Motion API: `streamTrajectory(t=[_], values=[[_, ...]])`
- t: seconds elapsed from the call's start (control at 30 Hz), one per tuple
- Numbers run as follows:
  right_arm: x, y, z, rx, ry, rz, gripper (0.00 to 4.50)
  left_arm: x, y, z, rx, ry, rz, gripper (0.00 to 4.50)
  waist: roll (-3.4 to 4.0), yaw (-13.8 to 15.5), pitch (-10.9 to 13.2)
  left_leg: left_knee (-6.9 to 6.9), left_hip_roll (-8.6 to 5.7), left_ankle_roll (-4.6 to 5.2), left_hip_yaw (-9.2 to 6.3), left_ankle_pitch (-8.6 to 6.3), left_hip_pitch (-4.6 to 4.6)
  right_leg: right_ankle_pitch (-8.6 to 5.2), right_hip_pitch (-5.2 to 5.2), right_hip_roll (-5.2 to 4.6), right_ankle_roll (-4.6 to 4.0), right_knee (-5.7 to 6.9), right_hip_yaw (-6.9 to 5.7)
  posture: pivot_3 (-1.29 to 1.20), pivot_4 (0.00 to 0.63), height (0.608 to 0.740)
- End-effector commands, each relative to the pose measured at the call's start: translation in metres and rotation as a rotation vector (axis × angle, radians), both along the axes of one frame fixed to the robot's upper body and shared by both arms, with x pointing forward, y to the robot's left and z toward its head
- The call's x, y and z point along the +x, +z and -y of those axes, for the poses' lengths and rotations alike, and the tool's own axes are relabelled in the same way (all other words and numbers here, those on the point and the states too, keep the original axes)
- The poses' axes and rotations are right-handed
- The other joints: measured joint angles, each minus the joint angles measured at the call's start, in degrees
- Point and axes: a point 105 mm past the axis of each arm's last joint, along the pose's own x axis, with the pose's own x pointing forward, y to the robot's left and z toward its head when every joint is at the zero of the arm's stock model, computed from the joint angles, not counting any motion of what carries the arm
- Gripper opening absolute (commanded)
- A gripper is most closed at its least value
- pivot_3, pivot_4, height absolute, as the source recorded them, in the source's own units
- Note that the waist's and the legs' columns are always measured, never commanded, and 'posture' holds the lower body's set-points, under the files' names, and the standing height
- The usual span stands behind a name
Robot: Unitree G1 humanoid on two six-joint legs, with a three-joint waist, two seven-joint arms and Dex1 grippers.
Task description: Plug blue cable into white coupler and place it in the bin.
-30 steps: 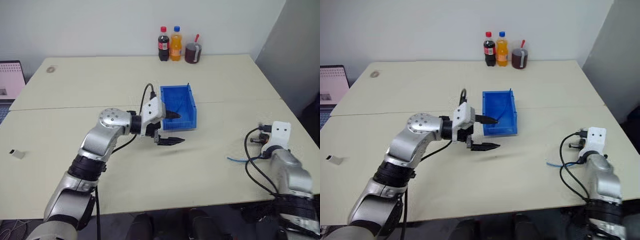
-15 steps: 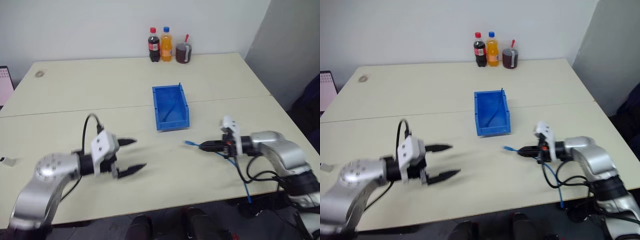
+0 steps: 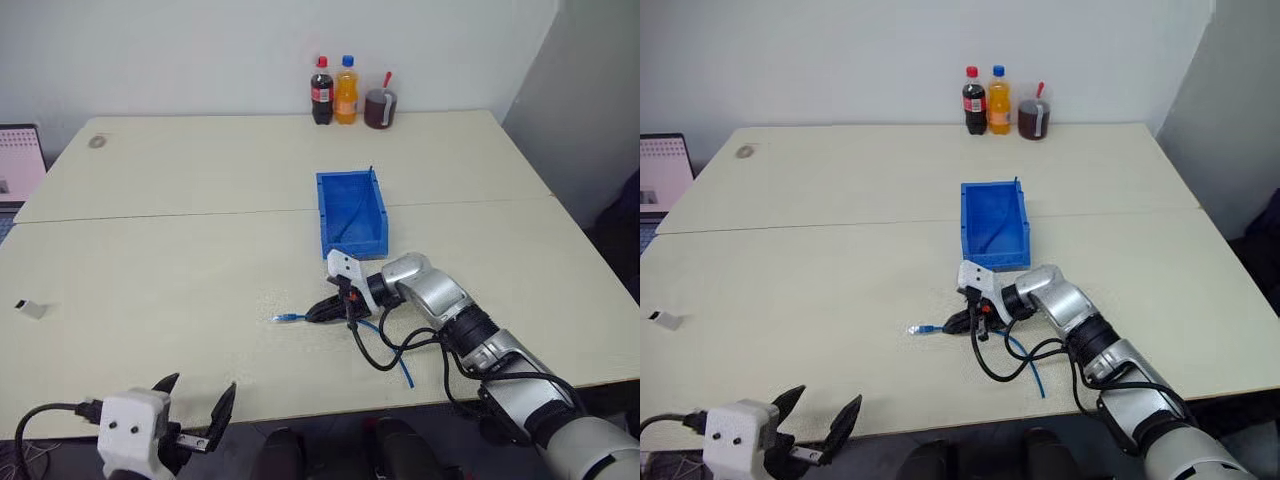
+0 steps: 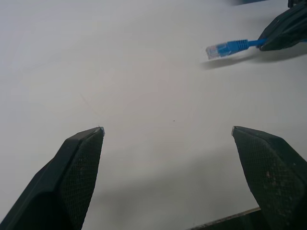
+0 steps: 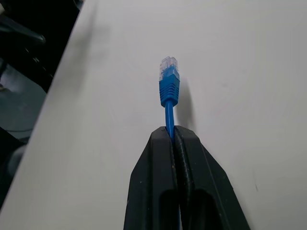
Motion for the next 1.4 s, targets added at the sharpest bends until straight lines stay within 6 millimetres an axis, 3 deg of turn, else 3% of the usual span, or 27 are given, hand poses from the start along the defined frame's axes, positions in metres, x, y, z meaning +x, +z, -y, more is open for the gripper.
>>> streamTrajectory(t=[0.03,0.2,0.33,0.6,0.73,0.87,1.0,1.17,1.4], values=[[0.003,-0.002,-0.003,-0.005,0.011,0.017,0.51,0.001,0.001,0.005,0.009,0.0,0.026,4.5,0.01,-0.3,0.0,-0.02,-0.05,0.0,0.02,0.0,0.0,-0.01,-0.03,0.01,-0.01,0.0,0.02,0.0,0.15,0.74],[0.01,-0.002,0.003,0.014,-0.049,0.021,1.52,0.017,0.002,0.001,0.039,-0.072,0.045,4.5,0.06,-0.6,0.0,-0.11,-0.07,0.01,-0.25,0.0,0.08,-0.06,-0.03,0.22,-0.18,0.14,-0.01,0.0,0.15,0.74],[0.011,0.005,0.015,0.051,-0.106,0.028,2.65,0.04,0.004,-0.011,0.082,-0.154,0.062,4.5,0.1,-0.5,0.0,-0.08,0.09,0.01,-0.32,0.01,0.2,0.05,0.08,0.43,-0.33,0.15,-0.05,0.0,0.15,0.74],[-0.017,0.058,0.044,0.264,-0.305,-0.056,4.44,0.094,0.019,0.001,0.188,-0.649,0.053,4.5,0.12,0.3,0.0,-0.13,0.14,-0.02,-0.3,0.02,0.09,0.23,0.03,0.46,-0.03,0.13,-0.23,0.0,0.15,0.74],[-0.03,0.077,0.059,0.305,-0.368,-0.043,4.44,0.105,0.014,0.008,0.199,-0.876,-0.02,4.5,0.17,-0.2,0.1,-0.18,0.27,-0.02,-0.25,0.0,0.02,0.24,-0.12,0.55,-0.03,0.11,-0.2,0.0,0.15,0.74],[-0.04,0.082,0.079,0.298,-0.443,-0.045,4.44,0.113,-0.001,0.001,0.237,-1.067,-0.151,4.5,0.19,0.1,0.1,-0.22,0.24,-0.02,-0.31,0.0,-0.1,0.16,-0.18,0.58,-0.14,0.1,-0.3,0.0,0.15,0.74],[-0.045,0.076,0.09,0.257,-0.497,-0.006,4.44,0.131,-0.016,-0.004,0.288,-1.153,-0.201,4.5,0.21,0.3,0.1,-0.2,0.27,-0.02,-0.31,0.0,-0.18,0.16,-0.26,0.62,-0.14,0.1,-0.39,0.0,0.15,0.74],[-0.054,0.069,0.099,0.232,-0.526,0.045,4.44,0.161,-0.023,0.012,0.309,-1.212,-0.149,4.5,0.31,1.4,0.0,-0.13,0.19,-0.01,-0.28,0.01,-0.19,0.23,-0.21,0.6,-0.02,0.1,-0.36,0.0,0.15,0.74],[-0.065,0.064,0.108,0.193,-0.516,0.095,4.44,0.162,-0.031,0.023,0.363,-1.349,-0.143,4.5,0.37,1.7,-0.1,-0.04,0.13,0.0,-0.27,0.01,-0.15,0.29,-0.08,0.53,0.07,0.07,-0.32,0.0,0.15,0.74]])
